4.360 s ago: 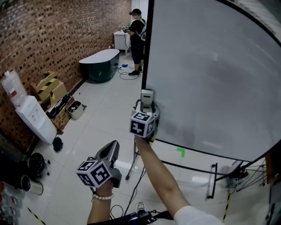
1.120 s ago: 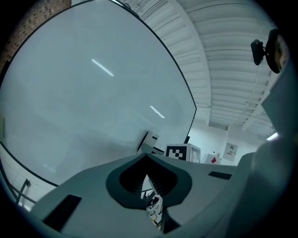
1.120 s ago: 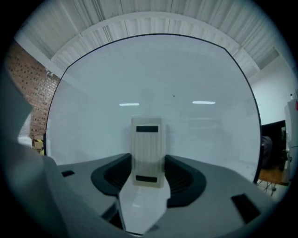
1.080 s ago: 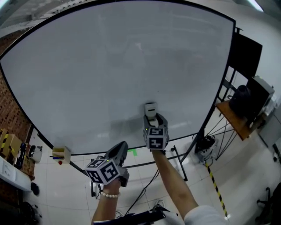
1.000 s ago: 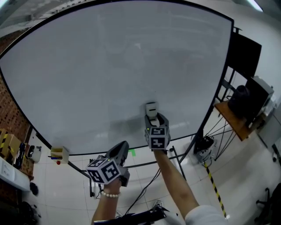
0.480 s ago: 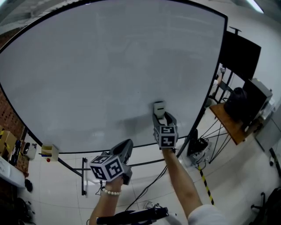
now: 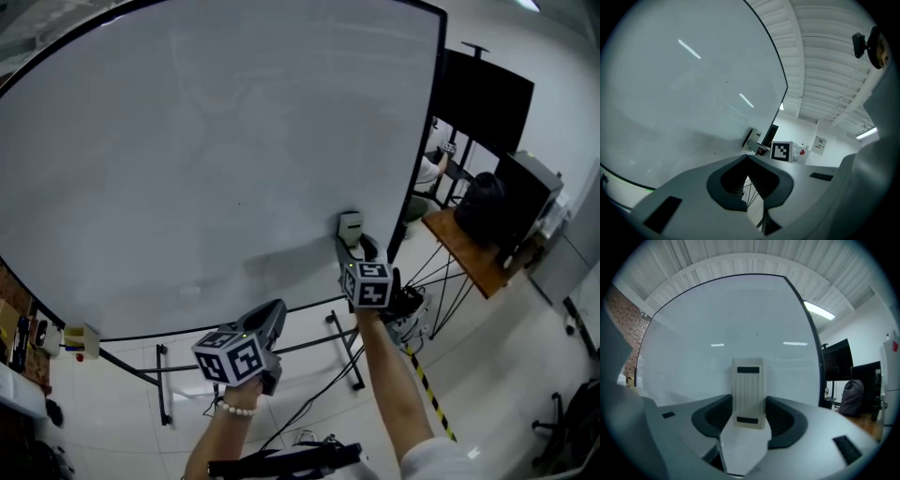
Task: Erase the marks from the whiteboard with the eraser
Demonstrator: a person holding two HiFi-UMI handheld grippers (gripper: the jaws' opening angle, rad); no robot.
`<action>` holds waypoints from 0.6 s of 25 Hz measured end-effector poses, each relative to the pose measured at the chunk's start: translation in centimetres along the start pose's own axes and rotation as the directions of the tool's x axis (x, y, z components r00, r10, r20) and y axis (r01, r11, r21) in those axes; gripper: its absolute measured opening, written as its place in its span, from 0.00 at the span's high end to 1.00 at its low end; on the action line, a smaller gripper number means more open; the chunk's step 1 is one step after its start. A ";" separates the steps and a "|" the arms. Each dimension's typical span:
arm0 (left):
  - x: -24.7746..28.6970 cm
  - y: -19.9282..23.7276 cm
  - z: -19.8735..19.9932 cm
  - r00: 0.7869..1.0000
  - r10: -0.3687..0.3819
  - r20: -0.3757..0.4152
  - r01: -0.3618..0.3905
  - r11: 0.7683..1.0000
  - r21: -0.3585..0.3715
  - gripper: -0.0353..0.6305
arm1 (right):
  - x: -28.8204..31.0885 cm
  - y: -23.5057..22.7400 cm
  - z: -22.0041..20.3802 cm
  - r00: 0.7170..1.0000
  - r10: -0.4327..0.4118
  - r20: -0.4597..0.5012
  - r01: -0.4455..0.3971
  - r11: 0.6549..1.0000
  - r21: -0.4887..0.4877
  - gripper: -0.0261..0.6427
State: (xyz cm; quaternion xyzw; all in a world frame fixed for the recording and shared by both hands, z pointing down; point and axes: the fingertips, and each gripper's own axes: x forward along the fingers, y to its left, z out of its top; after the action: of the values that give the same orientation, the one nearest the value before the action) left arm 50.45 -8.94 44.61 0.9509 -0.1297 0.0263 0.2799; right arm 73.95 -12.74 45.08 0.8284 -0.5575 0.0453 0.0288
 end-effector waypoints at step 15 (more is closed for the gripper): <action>5.3 -0.6 -2.7 0.995 -0.025 -0.095 0.024 1.000 -0.005 0.96 | 0.1 -13.3 -1.3 1.000 -0.009 0.020 0.010 0.998 -0.056 0.58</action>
State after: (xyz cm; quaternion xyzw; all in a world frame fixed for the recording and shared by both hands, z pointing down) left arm 55.76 -8.21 47.17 0.9496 -0.1047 0.0677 0.2877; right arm 86.24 -7.72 46.38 0.8304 -0.5548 0.0212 0.0469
